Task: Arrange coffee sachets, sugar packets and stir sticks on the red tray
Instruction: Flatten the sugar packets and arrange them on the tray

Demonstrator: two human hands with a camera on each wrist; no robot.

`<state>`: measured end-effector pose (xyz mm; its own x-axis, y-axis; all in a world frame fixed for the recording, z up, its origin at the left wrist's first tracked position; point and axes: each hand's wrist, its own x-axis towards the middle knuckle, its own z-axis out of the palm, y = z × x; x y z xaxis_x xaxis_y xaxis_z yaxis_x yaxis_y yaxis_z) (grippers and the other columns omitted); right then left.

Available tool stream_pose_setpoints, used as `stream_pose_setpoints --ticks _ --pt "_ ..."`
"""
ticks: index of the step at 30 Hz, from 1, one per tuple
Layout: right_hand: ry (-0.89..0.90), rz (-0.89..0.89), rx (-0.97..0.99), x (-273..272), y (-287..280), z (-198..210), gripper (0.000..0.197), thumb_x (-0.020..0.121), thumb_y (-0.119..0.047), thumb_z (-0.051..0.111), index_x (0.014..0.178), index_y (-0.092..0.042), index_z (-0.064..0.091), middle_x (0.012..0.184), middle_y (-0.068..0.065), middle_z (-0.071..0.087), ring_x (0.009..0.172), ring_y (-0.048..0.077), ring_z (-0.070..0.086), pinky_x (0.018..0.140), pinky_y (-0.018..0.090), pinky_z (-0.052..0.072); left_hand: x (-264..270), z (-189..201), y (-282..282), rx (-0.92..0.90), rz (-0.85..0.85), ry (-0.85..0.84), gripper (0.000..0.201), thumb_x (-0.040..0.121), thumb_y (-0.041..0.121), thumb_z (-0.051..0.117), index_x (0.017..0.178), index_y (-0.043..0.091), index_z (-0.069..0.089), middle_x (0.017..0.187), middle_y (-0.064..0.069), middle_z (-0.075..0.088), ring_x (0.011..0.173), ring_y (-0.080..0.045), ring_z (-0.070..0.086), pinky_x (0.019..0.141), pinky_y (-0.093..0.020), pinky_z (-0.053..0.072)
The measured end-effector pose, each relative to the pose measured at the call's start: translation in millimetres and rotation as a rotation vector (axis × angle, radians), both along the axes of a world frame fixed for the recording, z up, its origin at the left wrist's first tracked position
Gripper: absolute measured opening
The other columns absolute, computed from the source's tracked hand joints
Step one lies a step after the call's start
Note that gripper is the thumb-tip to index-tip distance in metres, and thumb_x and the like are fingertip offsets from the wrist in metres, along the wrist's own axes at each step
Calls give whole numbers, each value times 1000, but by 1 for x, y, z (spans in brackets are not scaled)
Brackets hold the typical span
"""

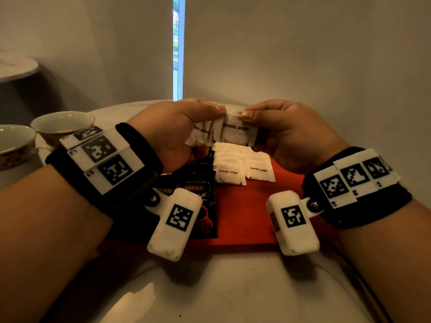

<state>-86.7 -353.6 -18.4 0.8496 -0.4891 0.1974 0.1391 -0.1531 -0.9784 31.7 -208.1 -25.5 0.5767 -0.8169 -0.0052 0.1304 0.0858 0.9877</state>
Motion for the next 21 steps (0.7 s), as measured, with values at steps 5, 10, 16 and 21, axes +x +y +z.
stream_pose_setpoints --ticks 5,10,16,21 --pt "-17 -59 110 -11 -21 11 9 86 -5 65 94 -3 68 100 21 74 102 41 71 91 51 55 2 3 2 0 42 44 7 91 22 63 84 19 62 76 5 65 61 -10 59 50 -19 41" --pt "353 -62 122 -24 -56 -1 16 90 -9 61 105 -12 66 75 5 67 50 9 49 44 19 36 4 5 4 0 54 56 11 93 24 62 82 21 63 76 7 65 62 -9 59 49 -18 41" --pt "597 -41 127 -22 -63 -21 24 90 -9 65 113 -4 66 76 7 72 48 7 51 38 18 37 2 6 4 -10 50 67 9 93 23 61 84 20 61 75 7 64 59 -8 58 47 -16 40" --pt "693 -7 27 -21 -55 -19 17 89 -9 66 105 -3 71 75 7 72 49 7 55 43 17 41 1 7 5 -7 56 62 8 93 23 61 85 20 62 75 6 64 60 -8 58 49 -18 40"
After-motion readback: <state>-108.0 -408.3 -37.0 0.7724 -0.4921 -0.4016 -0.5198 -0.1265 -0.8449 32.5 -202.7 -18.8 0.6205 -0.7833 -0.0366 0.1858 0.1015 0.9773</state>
